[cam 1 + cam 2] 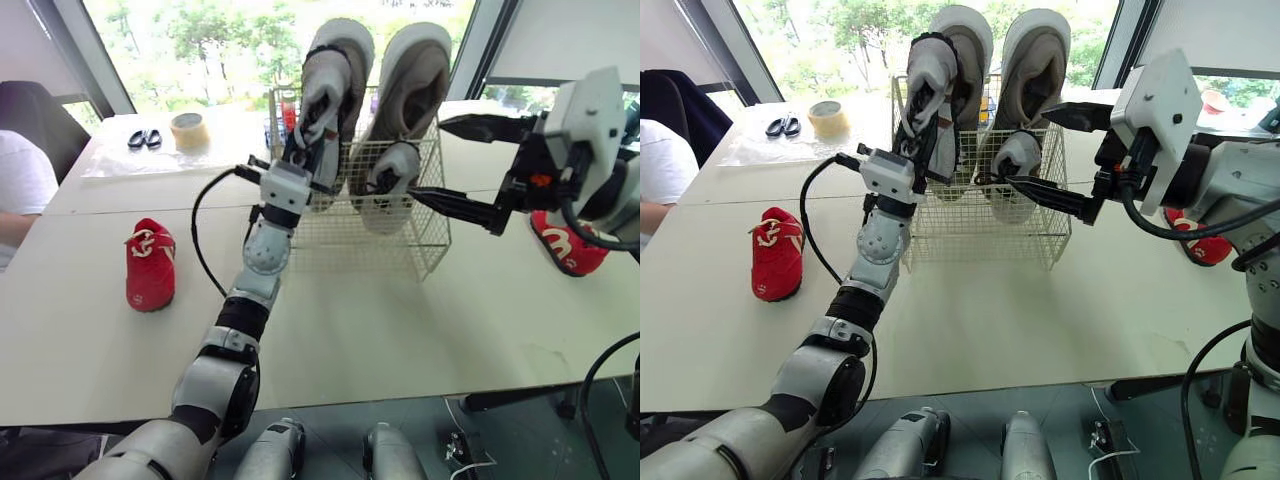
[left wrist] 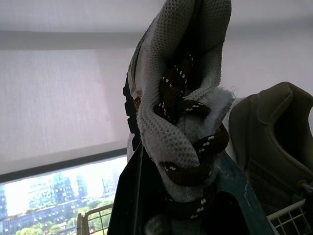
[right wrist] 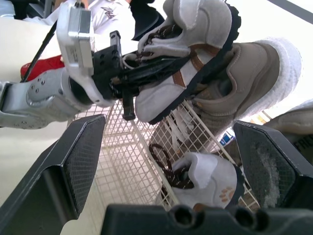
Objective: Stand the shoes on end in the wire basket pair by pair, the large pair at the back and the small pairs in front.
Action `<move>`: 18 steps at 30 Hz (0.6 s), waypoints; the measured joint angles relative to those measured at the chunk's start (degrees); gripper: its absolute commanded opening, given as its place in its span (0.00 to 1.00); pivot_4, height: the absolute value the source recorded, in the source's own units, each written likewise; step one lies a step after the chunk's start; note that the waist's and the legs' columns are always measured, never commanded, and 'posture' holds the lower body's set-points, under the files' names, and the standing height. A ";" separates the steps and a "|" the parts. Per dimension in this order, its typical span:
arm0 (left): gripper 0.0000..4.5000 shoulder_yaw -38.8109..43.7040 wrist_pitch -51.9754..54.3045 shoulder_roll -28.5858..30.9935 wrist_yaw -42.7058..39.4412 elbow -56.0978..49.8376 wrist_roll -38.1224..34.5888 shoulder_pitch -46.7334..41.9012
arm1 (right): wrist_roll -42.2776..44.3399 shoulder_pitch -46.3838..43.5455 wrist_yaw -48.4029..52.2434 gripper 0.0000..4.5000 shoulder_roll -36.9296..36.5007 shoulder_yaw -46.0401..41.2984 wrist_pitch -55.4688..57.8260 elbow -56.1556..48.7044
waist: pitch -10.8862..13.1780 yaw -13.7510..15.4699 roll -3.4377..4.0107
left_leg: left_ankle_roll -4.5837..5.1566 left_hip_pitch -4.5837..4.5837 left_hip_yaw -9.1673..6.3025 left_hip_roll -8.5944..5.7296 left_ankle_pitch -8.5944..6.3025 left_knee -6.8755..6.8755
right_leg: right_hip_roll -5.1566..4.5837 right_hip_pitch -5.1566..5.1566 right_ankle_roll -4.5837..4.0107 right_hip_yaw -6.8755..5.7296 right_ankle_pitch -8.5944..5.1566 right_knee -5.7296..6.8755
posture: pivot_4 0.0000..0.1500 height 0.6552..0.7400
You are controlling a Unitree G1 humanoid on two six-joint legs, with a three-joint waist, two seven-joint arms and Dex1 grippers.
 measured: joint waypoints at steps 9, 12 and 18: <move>0.37 -1.59 -3.90 1.51 9.04 5.41 5.69 0.49 | 1.46 0.00 -0.20 1.00 -0.66 0.00 0.02 -0.12 | -0.33 1.49 0.05 | 0.35 0.25 0.00 -0.01 -0.20 0.00 | 0.01 0.26 0.02 0.00 0.11 0.00 | 1.00 1.00; 0.71 -2.69 -4.56 1.73 9.70 6.76 6.50 1.57 | 1.59 0.00 -0.26 1.00 -1.08 0.00 0.02 -0.12 | -0.39 1.77 0.10 | 0.36 0.53 -0.02 -0.02 -0.21 -0.02 | 0.01 0.56 0.02 -0.01 0.10 -0.02 | 1.00 1.00; 0.99 -4.35 -5.31 1.07 7.79 8.65 5.47 3.89 | 1.62 -0.38 -0.58 1.00 -1.08 0.52 -0.09 -0.12 | -0.42 1.86 0.15 | 0.43 0.99 -0.08 0.00 -0.27 -0.16 | 0.02 1.06 0.03 -0.09 0.10 -0.27 | 1.00 1.00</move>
